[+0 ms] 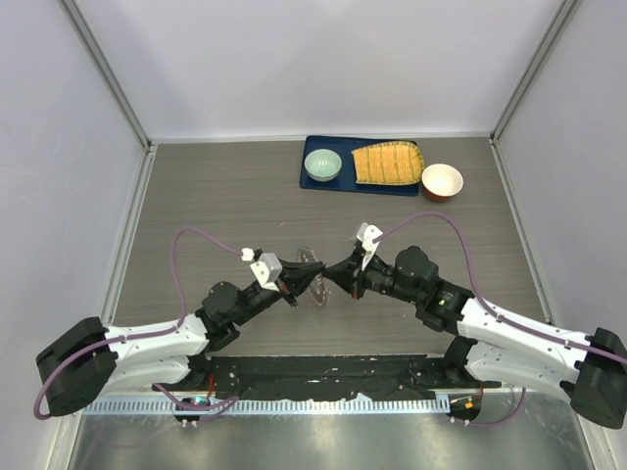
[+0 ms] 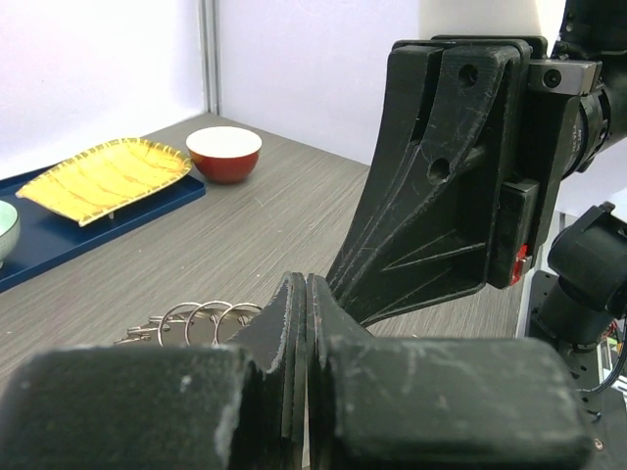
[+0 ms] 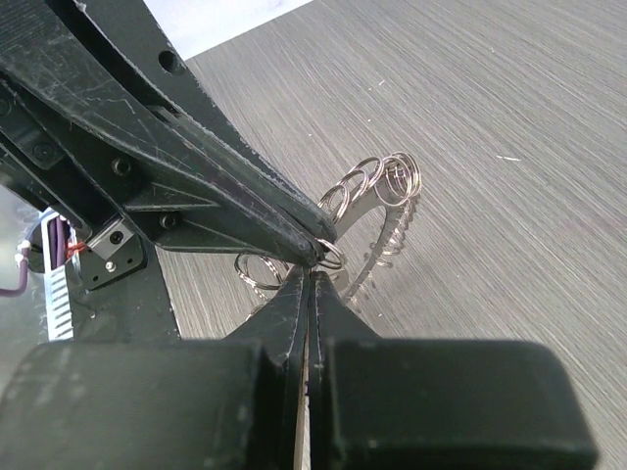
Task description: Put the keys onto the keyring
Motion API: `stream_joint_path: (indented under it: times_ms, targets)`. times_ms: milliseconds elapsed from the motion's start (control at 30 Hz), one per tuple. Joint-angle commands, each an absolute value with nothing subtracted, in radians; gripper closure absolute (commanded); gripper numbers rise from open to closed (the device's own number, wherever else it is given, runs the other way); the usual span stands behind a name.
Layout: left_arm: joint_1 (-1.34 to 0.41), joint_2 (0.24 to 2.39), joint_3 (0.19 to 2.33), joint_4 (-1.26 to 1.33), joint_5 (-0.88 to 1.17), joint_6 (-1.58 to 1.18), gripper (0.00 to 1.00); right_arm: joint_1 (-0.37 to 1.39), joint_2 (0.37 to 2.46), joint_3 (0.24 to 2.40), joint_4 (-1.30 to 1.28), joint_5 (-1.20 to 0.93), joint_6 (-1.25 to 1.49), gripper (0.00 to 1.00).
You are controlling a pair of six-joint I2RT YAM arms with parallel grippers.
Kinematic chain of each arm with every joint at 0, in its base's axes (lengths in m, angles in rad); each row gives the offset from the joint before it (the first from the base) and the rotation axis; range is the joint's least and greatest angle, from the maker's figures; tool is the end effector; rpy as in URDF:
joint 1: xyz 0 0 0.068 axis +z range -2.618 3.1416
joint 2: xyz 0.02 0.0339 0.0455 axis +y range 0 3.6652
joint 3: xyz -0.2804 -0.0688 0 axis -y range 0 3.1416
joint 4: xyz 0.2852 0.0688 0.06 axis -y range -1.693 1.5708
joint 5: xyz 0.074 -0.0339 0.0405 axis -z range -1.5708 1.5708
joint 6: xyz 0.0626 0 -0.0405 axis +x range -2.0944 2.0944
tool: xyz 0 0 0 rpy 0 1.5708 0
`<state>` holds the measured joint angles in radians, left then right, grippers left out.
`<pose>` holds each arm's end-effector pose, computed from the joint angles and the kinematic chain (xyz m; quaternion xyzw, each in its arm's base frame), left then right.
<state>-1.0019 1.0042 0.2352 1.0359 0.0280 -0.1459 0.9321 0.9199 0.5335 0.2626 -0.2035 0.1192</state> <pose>0.1321 -0.2098 0.2309 0.2619 0.5473 -0.4387 0.6629 0.1515 0.2253 0.2680 -0.3565 0.6583 0.3963 0.5315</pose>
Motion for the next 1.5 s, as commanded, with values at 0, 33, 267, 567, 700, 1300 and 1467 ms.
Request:
stream_joint_path:
  times_ms: [0, 33, 267, 567, 700, 1300, 1467]
  targets:
    - [-1.005, 1.026, 0.25, 1.204, 0.058, -0.178, 1.0, 0.942, 0.882, 0.528, 0.416, -0.192, 0.169, 0.99]
    - [-1.005, 1.023, 0.247, 1.212, 0.055, -0.184, 1.0, 0.942, 0.881, 0.525, 0.399, -0.184, 0.164, 0.99]
    - [-1.005, 0.982, 0.227, 1.171, 0.038, -0.181, 0.93, 0.942, 0.85, 0.52, 0.33, -0.161, 0.141, 0.99]
    - [-1.005, 0.767, 0.285, 0.772, -0.027, -0.207, 0.57, 0.942, 0.864, 0.597, 0.154, -0.161, -0.02, 0.99]
    - [-1.005, 0.712, 0.369, 0.445, -0.087, -0.229, 0.52, 0.942, 0.88, 0.62, 0.104, -0.182, -0.061, 0.99]
    - [-0.638, 0.951, 0.485, 0.506, 0.8, -0.166, 0.44, 0.942, 0.862, 0.704, -0.101, -0.273, -0.193, 0.99]
    - [-0.634, 1.142, 0.604, 0.523, 1.0, -0.152, 0.39, 0.942, 0.861, 0.713, -0.118, -0.258, -0.201, 0.99]
